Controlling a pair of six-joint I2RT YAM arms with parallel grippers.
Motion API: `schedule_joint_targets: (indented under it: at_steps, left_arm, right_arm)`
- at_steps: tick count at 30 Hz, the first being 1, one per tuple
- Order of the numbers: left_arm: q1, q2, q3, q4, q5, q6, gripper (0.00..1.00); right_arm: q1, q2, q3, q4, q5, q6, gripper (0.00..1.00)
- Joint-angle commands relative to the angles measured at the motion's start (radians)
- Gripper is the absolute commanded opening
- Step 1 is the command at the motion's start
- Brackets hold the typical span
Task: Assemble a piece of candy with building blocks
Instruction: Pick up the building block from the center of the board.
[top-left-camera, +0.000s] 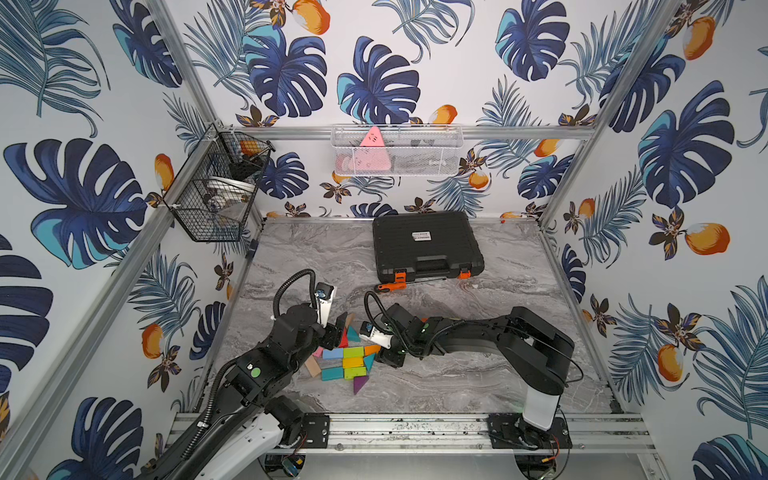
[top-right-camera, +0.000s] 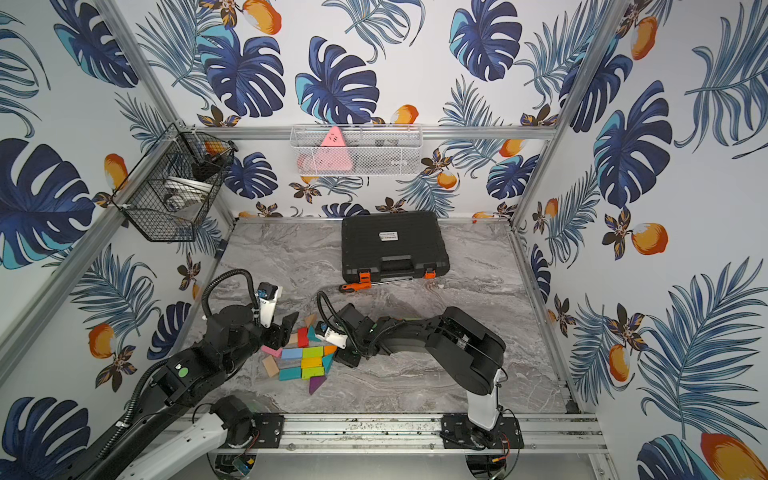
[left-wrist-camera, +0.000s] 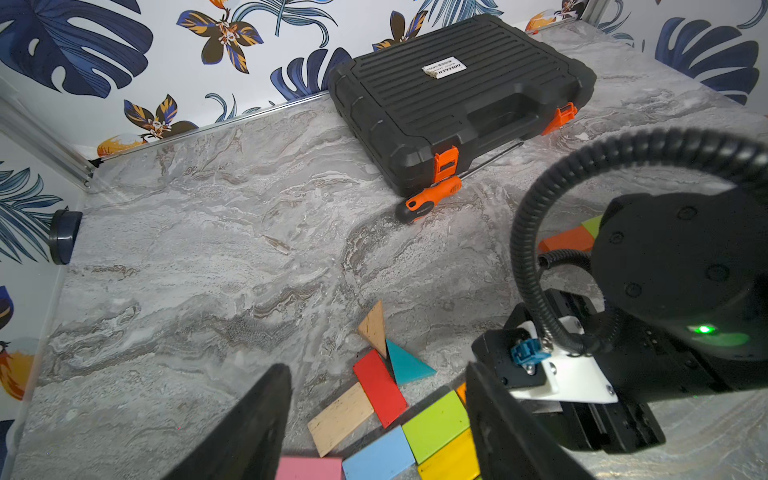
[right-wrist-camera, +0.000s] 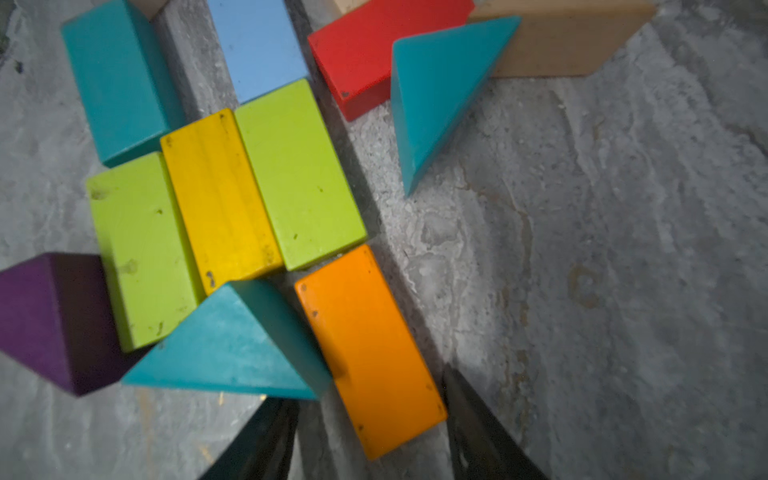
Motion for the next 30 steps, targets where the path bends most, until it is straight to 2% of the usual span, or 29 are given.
schedule_joint_targets:
  at_steps: [1,7,9,12,19,23,30]
  left_arm:
    - [0.001,0.006,0.005,0.006,-0.013,-0.012,0.7]
    - [0.002,0.006,0.007,0.005,-0.018,-0.012,0.7]
    - [0.001,0.001,0.006,0.004,-0.02,-0.012,0.7]
    - [0.001,0.0,0.004,0.005,-0.021,-0.013,0.7]
    - [0.002,-0.004,0.004,0.004,-0.027,-0.015,0.7]
    - [0.002,-0.008,0.003,0.004,-0.03,-0.014,0.7]
    - [0.001,0.004,0.005,0.006,-0.03,-0.012,0.7]
  right_arm:
    - [0.001,0.03,0.004,-0.132,0.012,-0.029,0.55]
    - [0.003,0.052,0.025,-0.14,0.012,-0.06,0.52]
    - [0.004,0.051,0.024,-0.135,0.035,-0.075,0.6]
    - [0.003,0.047,0.021,-0.126,0.054,-0.102,0.64]
    - [0.003,0.091,0.077,-0.154,0.053,-0.177,0.65]
    - [0.003,0.123,0.1,-0.188,0.019,-0.207,0.6]
    - [0.003,0.109,0.092,-0.187,-0.015,-0.209,0.43]
